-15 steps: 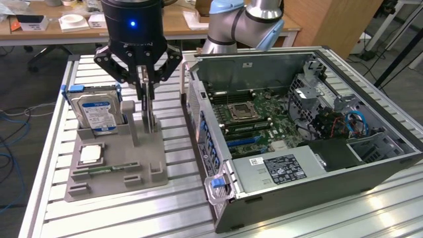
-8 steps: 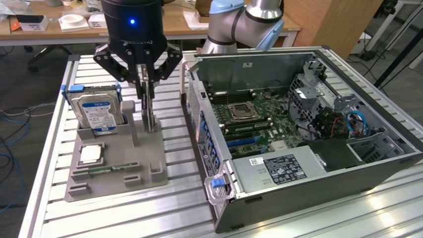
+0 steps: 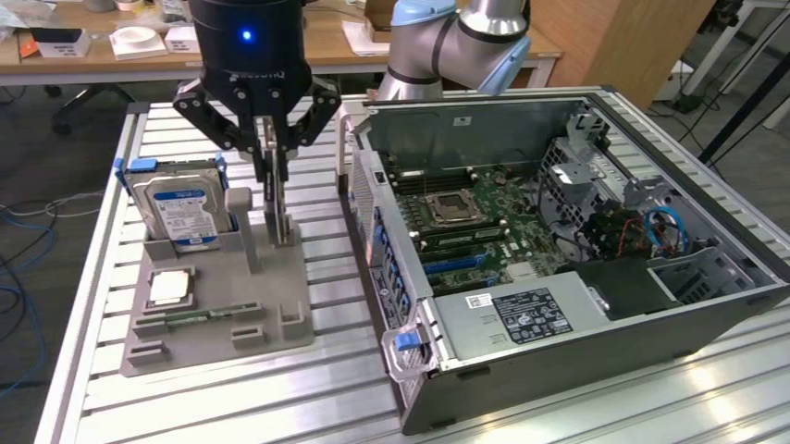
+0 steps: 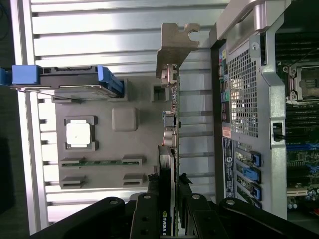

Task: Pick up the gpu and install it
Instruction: 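Pick up the gpu and move the gpu toward the slot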

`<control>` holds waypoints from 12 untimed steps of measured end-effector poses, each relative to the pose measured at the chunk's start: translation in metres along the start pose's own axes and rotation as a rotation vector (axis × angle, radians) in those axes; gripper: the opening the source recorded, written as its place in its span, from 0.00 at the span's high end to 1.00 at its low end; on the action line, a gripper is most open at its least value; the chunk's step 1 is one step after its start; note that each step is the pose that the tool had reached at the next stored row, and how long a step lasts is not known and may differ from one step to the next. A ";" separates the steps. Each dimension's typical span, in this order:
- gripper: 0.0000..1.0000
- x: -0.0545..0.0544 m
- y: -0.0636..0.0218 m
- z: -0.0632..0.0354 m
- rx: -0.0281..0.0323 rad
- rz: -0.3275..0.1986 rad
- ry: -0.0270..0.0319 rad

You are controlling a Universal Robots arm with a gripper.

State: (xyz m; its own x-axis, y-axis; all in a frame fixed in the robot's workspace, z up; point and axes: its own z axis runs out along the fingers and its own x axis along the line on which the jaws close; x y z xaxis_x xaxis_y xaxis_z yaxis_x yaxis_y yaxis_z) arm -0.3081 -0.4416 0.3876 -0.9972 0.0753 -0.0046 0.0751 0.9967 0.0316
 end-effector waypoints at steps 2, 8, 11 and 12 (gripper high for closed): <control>0.74 0.000 0.0000 -0.0007 0.0000 0.000 0.0000; 0.74 0.000 0.0000 -0.0023 0.0002 0.000 0.0001; 0.74 0.000 0.0001 -0.0035 0.0001 0.000 0.0000; 0.74 0.000 0.0001 -0.0040 0.0001 0.000 0.0000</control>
State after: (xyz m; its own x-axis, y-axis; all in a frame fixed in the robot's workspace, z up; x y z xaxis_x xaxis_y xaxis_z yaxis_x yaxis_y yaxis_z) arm -0.3081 -0.4416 0.3917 -0.9972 0.0753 -0.0046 0.0751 0.9967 0.0316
